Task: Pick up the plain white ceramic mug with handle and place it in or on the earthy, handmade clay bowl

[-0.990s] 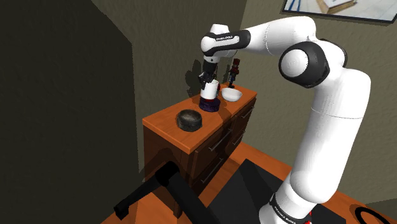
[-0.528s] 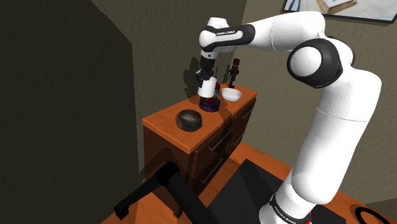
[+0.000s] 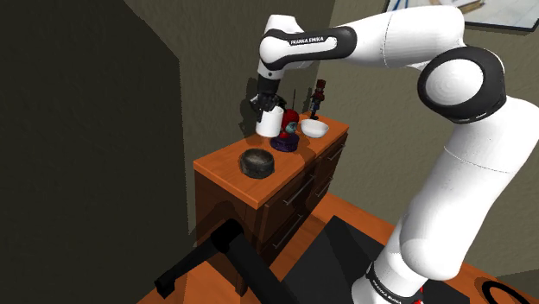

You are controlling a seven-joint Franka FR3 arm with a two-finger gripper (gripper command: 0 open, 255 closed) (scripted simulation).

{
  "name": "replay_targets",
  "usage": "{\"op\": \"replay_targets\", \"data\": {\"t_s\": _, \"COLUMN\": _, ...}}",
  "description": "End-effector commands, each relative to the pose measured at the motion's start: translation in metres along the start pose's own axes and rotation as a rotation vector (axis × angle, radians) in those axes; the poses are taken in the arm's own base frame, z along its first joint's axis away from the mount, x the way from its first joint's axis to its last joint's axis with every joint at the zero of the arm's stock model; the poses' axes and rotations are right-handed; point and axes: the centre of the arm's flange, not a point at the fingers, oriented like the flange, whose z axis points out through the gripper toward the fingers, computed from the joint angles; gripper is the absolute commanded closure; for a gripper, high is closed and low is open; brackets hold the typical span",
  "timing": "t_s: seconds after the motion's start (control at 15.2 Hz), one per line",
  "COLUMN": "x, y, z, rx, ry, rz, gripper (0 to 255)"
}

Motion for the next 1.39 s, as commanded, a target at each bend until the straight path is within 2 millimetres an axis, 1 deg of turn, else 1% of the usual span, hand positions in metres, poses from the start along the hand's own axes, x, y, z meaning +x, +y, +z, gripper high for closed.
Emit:
{"op": "replay_targets", "data": {"t_s": 0.0, "x": -0.011, "y": -0.023, "z": -0.005, "rx": -0.001, "ry": 0.000, "rz": 0.002, "gripper": 255}}
{"op": "replay_targets", "data": {"t_s": 0.07, "x": -0.014, "y": -0.033, "z": -0.007, "rx": -0.001, "ry": 0.000, "rz": 0.002, "gripper": 255}}
{"op": "replay_targets", "data": {"t_s": 1.12, "x": -0.023, "y": -0.035, "z": 0.077, "rx": -0.001, "ry": 0.000, "rz": 0.002, "gripper": 255}}
{"op": "replay_targets", "data": {"t_s": 1.19, "x": -0.024, "y": -0.035, "z": 0.085, "rx": -0.001, "ry": 0.000, "rz": 0.002, "gripper": 255}}
{"op": "replay_targets", "data": {"t_s": 1.32, "x": -0.024, "y": -0.035, "z": 0.085, "rx": -0.001, "ry": 0.000, "rz": 0.002, "gripper": 255}}
